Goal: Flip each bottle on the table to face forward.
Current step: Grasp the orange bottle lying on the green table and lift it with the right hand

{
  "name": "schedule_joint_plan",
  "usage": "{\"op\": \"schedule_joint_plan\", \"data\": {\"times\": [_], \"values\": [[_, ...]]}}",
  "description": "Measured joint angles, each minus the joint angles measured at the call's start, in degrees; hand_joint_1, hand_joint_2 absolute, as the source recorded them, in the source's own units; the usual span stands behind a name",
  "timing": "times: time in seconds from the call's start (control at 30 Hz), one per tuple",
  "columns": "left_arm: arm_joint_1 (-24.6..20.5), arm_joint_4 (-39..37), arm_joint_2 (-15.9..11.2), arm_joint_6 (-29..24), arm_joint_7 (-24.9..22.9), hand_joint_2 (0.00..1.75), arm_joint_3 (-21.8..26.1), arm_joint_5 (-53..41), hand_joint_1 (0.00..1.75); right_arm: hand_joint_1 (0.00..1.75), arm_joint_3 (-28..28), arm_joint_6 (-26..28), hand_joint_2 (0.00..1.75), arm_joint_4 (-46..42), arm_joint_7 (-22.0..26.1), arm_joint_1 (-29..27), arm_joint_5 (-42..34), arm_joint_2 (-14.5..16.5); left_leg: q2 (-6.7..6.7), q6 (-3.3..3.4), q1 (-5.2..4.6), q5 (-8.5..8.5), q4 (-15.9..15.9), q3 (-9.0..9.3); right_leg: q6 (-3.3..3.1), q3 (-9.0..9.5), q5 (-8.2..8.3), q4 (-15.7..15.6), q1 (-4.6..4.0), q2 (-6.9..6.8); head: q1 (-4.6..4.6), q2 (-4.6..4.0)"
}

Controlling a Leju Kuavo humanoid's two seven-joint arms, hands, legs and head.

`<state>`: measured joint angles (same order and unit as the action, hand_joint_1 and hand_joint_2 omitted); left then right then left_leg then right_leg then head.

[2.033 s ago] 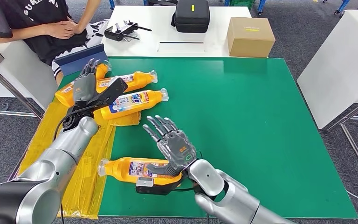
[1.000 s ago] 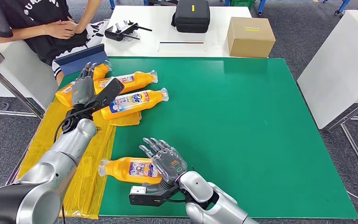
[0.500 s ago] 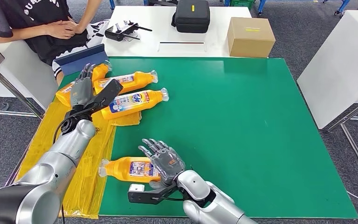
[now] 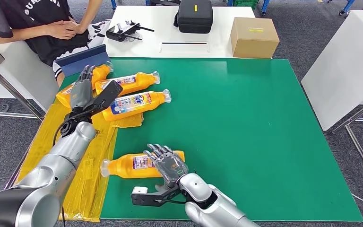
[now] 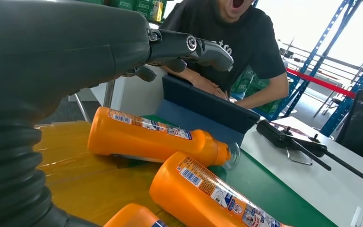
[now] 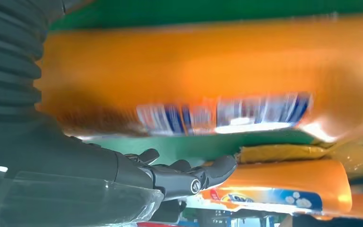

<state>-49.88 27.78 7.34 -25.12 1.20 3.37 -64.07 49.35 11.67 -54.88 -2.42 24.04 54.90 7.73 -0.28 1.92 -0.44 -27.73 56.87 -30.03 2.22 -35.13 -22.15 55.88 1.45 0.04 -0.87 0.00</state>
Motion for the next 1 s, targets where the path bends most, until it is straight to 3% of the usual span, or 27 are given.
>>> {"op": "schedule_joint_plan", "data": {"times": [0.47,0.73,1.0], "values": [[-0.1,0.0,-0.1,0.5,0.2,1.75,0.0,0.8,0.00,0.00,0.0,-2.5,1.75,5.9,-1.2,1.7,2.4,1.4,0.02,0.00,-0.02,0.00,0.0,0.32,0.00,0.23,0.00,0.0,-0.03,0.01,0.01,0.00],[-0.1,0.0,-0.2,0.4,0.5,1.75,0.0,1.6,0.00,0.00,-0.7,1.5,1.75,9.7,-6.9,3.4,8.5,0.9,0.02,0.00,-0.12,0.00,0.0,0.59,0.00,0.42,0.04,-0.1,-0.16,0.01,0.00,0.00],[0.0,-0.1,-0.3,0.4,0.5,1.75,0.0,1.7,0.00,0.00,-3.8,1.1,1.75,12.1,-6.1,4.4,8.5,0.4,0.02,0.02,-0.13,0.02,0.0,0.71,-0.13,0.54,0.14,-0.1,-0.16,0.00,0.00,0.00]]}}
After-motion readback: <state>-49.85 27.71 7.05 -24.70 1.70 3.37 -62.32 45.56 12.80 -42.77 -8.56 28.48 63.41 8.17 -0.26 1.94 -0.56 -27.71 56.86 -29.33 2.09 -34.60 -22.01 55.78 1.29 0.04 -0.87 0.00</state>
